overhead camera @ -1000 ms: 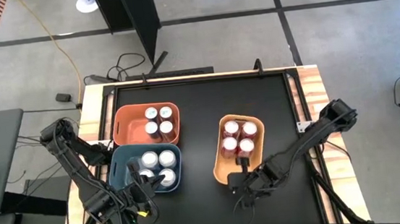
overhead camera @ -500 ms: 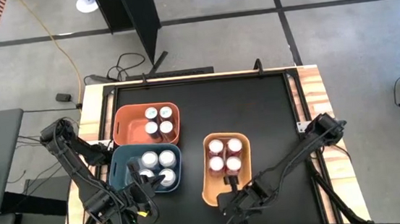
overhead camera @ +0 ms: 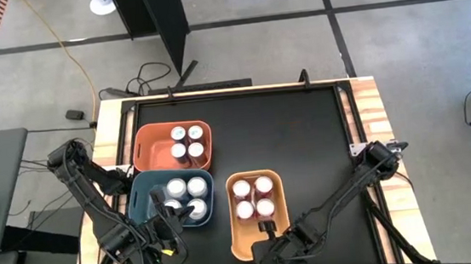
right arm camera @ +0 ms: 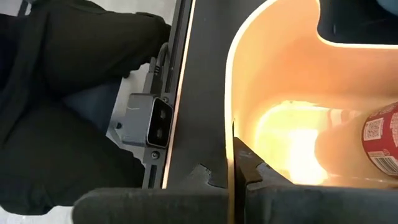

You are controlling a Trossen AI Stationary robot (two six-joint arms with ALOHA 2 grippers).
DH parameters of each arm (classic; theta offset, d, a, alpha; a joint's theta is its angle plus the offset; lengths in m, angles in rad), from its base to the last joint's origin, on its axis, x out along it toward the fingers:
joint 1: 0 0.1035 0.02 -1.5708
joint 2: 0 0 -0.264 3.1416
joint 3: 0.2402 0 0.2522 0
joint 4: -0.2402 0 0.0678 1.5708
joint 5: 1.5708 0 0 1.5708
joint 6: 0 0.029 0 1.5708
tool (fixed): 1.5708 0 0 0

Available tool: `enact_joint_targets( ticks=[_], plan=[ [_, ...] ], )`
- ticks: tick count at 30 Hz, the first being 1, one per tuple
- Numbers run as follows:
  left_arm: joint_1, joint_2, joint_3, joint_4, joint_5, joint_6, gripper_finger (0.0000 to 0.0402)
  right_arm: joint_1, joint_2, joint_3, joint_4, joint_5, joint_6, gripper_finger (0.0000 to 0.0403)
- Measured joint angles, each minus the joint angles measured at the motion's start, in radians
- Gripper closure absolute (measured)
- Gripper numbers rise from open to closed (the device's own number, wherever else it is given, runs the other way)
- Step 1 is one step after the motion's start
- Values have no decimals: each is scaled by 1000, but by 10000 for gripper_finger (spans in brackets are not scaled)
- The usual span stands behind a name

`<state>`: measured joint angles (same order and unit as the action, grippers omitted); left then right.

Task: Sort soda cans
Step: Move the yellow bin to the bottom left of the table

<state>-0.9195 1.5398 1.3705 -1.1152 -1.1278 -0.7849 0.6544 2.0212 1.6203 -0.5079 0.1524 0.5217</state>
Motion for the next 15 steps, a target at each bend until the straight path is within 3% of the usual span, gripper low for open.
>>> enact_joint_targets(
  ticks=[4,15],
  plan=[
    [0,0,0,0,0,0,401,1,0,0,0,1,-1,371],
    [0,0,0,6,2,-13,401,1,-5,4,-8,5,0,235]
  ],
)
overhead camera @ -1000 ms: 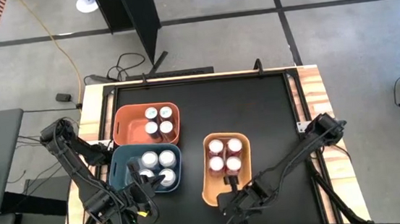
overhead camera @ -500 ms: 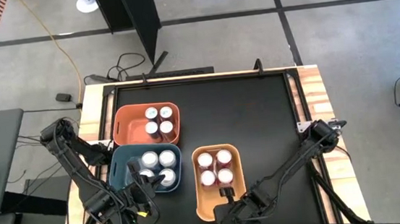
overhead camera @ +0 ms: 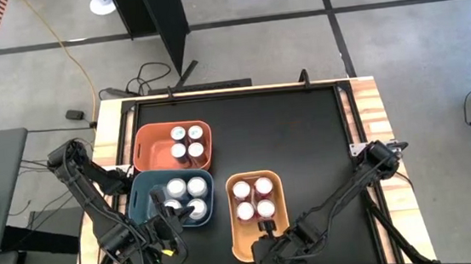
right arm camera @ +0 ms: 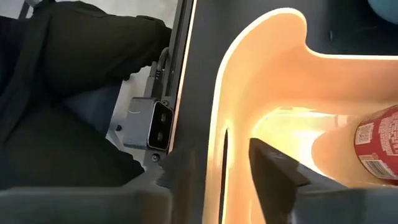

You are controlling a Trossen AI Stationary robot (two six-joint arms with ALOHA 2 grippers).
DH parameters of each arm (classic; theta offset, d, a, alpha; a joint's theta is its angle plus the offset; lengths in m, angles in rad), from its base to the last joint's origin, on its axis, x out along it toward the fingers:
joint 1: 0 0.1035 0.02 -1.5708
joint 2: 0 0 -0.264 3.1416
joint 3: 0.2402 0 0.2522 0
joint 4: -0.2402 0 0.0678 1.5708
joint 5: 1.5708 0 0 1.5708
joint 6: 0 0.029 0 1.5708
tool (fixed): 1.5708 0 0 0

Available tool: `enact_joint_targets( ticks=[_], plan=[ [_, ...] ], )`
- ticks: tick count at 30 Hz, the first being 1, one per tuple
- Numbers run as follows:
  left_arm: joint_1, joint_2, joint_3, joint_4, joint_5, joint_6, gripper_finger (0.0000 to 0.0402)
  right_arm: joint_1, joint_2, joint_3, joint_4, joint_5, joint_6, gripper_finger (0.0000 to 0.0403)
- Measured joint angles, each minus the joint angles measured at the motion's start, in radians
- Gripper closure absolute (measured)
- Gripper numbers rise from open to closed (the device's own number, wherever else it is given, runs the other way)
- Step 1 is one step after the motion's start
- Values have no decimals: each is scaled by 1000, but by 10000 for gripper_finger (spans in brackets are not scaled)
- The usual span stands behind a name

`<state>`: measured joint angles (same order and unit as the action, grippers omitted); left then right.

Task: Sort soda cans
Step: Move the yellow bin to the bottom left of the table

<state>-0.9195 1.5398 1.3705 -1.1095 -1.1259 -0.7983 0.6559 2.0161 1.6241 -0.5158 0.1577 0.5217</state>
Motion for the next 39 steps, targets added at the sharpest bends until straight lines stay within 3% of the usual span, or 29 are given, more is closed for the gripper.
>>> enact_joint_targets(
  ticks=[9,15,20,24,31,39],
  plan=[
    [0,0,-19,29,213,-15,401,5,-16,18,-50,0,-50,175],
    [-10,-1,-99,108,516,-77,401,-4,-16,49,-83,8,-110,170],
    [-39,-1,-192,254,670,-130,401,-16,-17,78,-86,56,-178,171],
    [-54,0,-254,329,691,-152,401,-32,-17,102,-83,61,-203,173],
    [-38,0,-378,336,730,-295,401,-44,-16,137,-88,70,-257,174],
    [-10,-2,-465,366,726,-340,401,-50,-16,172,-91,84,-303,174]
  ],
)
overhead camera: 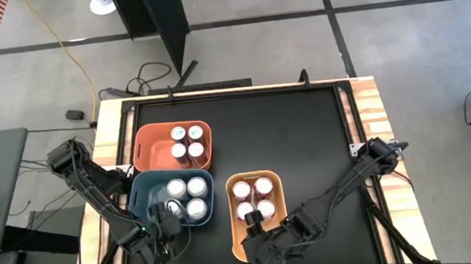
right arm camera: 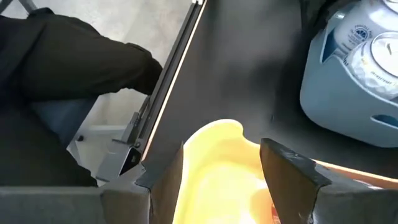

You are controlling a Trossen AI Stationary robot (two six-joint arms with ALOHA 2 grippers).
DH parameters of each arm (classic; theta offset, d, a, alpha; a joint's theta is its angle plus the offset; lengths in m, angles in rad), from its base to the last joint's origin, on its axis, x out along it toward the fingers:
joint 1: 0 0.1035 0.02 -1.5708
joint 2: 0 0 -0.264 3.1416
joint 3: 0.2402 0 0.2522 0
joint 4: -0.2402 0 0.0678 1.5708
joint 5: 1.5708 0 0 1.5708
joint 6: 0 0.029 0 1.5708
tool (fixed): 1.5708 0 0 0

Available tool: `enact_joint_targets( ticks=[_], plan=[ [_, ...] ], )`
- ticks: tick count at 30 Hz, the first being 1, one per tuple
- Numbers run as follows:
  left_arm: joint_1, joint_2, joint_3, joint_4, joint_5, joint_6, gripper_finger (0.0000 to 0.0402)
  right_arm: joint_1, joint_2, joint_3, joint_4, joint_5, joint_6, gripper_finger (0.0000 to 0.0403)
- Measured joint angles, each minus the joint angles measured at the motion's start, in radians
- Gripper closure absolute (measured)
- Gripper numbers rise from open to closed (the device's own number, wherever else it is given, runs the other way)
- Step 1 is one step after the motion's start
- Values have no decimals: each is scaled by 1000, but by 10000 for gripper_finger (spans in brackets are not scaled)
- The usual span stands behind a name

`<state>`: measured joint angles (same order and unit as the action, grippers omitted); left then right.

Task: Sort soda cans
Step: Move the yellow bin to the bottom left of the table

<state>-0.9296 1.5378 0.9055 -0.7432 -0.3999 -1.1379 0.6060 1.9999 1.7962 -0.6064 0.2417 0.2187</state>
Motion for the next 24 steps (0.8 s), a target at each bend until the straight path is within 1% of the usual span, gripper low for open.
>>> enact_joint_targets(
  ticks=[3,6,12,15,17,19,21,24],
  plan=[
    [2,-2,-9,13,-2,1,401,0,0,11,-20,3,-8,174],
    [2,-2,-9,15,-2,2,401,3,0,35,-84,56,-8,175],
    [2,-2,-9,34,9,29,401,27,0,107,-275,253,1,176],
    [-11,-2,16,42,31,48,401,29,0,141,-415,376,75,192],
    [-22,0,45,58,63,69,401,13,0,148,-498,415,136,216],
    [-31,3,76,63,95,99,401,-12,0,148,-577,423,181,255],
    [-37,2,111,56,112,140,401,-39,0,147,-633,424,209,304],
    [-46,2,157,56,104,190,401,-84,0,147,-685,439,219,380]
  ],
)
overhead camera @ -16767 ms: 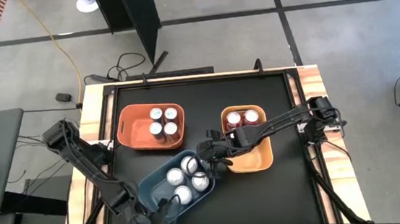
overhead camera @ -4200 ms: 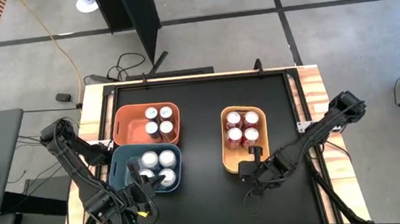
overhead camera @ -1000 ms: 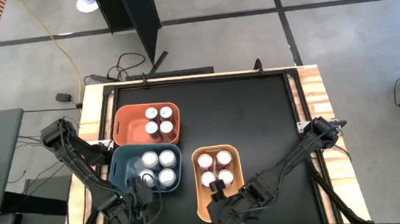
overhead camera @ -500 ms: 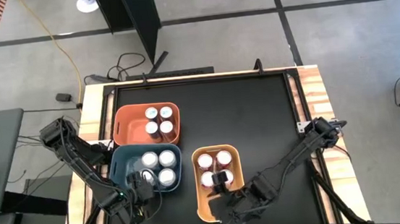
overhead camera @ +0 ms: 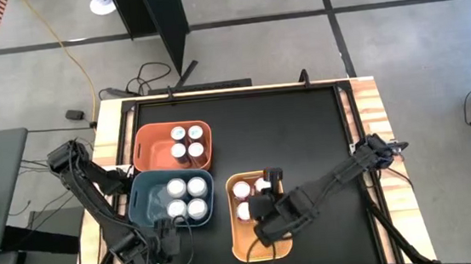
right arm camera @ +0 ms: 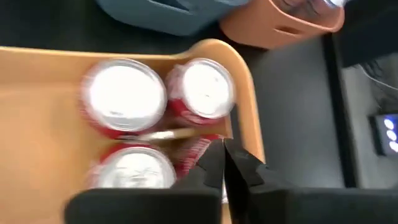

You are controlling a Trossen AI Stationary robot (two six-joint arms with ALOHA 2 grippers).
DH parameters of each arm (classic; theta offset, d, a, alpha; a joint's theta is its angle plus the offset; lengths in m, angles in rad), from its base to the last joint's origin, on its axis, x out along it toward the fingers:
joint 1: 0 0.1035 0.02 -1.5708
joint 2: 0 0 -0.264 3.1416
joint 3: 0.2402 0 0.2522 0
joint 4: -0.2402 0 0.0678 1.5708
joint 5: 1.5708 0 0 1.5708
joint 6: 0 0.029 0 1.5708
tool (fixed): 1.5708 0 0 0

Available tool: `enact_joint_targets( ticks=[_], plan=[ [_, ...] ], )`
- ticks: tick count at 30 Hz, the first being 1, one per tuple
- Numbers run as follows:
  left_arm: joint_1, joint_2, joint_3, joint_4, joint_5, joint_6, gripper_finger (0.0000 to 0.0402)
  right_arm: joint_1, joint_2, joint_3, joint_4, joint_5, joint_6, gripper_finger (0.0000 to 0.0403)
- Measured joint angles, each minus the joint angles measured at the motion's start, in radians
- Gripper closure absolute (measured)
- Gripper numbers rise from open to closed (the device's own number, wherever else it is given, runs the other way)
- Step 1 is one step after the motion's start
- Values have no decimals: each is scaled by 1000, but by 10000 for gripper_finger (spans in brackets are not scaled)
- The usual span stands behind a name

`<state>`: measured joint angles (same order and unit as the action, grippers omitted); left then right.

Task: Sort soda cans
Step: Move the yellow bin to the bottom left of the table

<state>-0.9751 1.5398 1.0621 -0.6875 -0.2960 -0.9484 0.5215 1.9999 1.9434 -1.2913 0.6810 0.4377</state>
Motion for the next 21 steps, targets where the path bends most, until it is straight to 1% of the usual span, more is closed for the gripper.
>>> enact_joint_targets(
  ticks=[1,5,9,15,17,21],
  plan=[
    [-2,0,11,-5,-5,12,401,-16,0,0,-15,11,0,390],
    [-4,0,34,-6,-17,27,401,-109,0,0,-99,38,1,392],
    [-4,-1,37,-10,-20,26,401,-220,0,0,-157,12,-28,399],
    [-23,-1,37,-13,-30,22,401,-354,0,-3,-146,-173,-171,401],
    [-36,-2,37,-13,-53,15,401,-389,0,-20,-114,-229,-225,402],
    [-63,-2,38,-14,-82,-16,401,-452,2,-65,-122,-366,-288,402]
  ],
)
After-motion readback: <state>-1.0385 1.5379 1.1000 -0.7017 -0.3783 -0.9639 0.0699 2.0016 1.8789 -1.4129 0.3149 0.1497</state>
